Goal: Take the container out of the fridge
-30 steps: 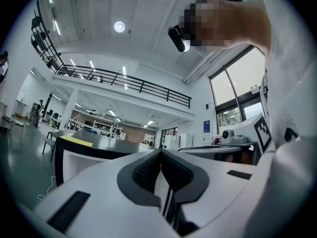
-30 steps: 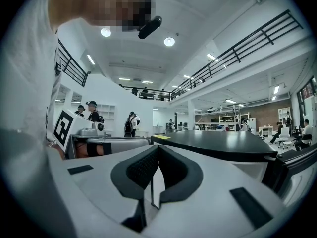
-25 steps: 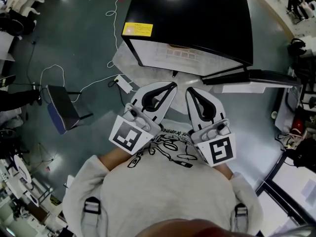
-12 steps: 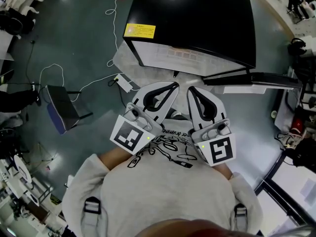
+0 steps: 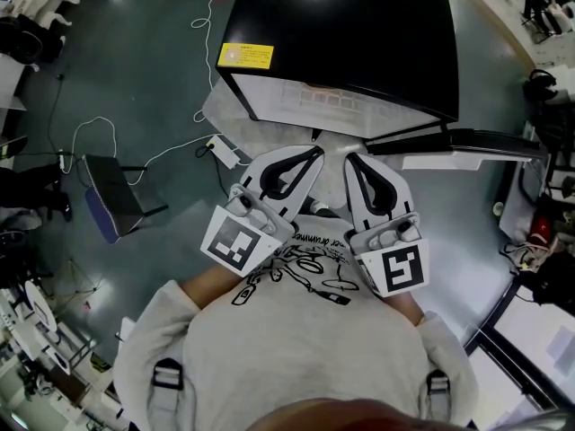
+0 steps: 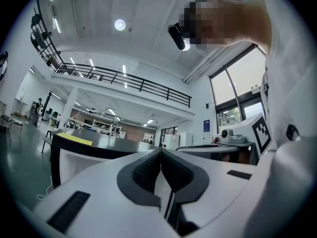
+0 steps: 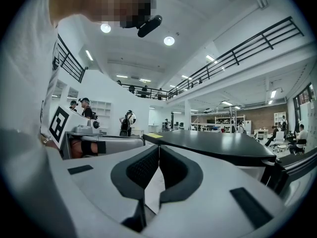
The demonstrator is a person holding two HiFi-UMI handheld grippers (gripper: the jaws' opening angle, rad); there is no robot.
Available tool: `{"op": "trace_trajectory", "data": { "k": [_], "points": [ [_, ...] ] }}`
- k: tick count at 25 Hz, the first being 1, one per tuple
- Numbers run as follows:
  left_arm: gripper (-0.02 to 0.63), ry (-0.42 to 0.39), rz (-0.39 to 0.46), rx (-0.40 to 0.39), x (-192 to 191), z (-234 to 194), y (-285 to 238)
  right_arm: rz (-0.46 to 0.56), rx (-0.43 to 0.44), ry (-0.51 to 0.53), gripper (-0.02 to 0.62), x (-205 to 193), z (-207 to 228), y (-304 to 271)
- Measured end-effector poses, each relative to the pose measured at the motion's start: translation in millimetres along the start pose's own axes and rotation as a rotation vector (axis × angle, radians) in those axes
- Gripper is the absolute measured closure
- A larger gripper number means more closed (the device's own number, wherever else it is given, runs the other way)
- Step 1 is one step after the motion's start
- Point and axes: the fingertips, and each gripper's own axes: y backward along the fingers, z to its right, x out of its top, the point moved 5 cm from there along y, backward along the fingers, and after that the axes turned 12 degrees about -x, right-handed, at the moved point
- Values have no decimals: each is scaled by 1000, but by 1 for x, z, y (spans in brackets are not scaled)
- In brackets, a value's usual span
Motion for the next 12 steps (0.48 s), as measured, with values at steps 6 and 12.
{"op": "trace_trajectory", "data": {
  "k": [6, 12],
  "points": [
    [589, -13, -16, 7, -3, -1, -4, -18, -13, 15, 568, -6, 8, -1],
    [589, -9, -45, 10, -11, -6, -5, -42, -14, 11, 568, -15, 12, -3]
  ]
}}
